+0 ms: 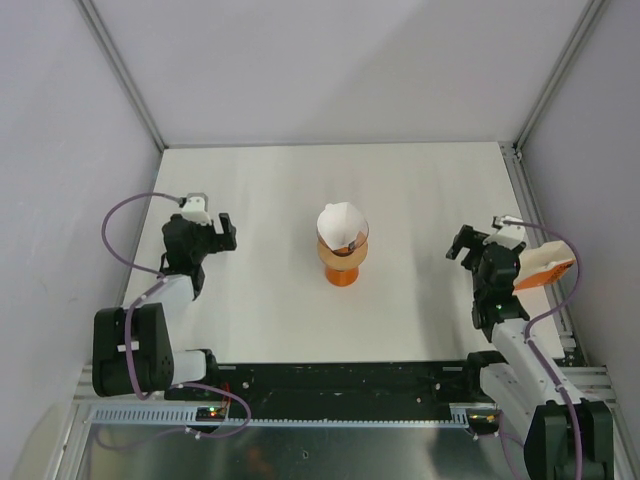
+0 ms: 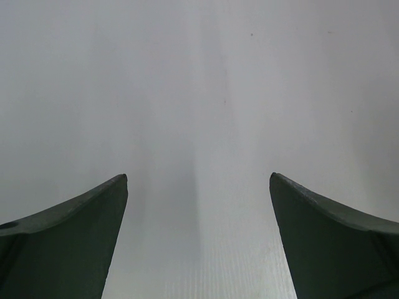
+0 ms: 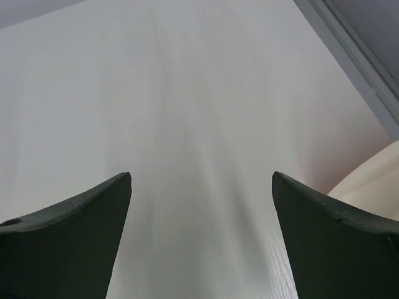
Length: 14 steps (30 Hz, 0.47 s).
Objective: Place the coffee filter in the dripper
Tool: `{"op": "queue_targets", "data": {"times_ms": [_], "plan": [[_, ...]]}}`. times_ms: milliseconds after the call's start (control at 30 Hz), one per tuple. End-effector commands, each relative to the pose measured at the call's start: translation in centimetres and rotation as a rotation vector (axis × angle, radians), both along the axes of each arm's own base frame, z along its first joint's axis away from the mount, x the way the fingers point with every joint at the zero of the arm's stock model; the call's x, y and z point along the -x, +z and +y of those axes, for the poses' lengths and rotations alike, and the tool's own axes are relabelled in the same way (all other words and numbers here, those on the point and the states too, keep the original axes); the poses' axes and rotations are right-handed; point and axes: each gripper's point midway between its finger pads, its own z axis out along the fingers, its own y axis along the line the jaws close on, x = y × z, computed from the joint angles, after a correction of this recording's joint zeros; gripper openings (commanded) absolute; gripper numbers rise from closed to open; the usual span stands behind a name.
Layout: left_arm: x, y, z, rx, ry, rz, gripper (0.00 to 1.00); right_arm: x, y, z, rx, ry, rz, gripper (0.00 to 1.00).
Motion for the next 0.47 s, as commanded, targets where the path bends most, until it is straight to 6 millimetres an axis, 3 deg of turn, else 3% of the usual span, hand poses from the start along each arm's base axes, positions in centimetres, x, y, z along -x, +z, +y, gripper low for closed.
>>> {"op": "queue_targets", "data": {"times_ms": [0, 233, 433], "plan": [[-0.8, 1.6, 0.2, 0.008, 0.007, -0.086, 1.0, -0.5, 1.9, -0.9, 0.039, -0.041, -0.128, 0.99], [-0.7, 1.4, 0.1, 0.005, 0.003, -0.099, 1.0, -0.4, -0.4, -1.3, 0.063, -0.057, -0.093, 0.99], [-0.7, 0.8, 0.2, -0.004, -0.002, -0.091, 1.0, -0.3, -1.1, -1.1, 0.062, -0.046, -0.095, 0.99]]}}
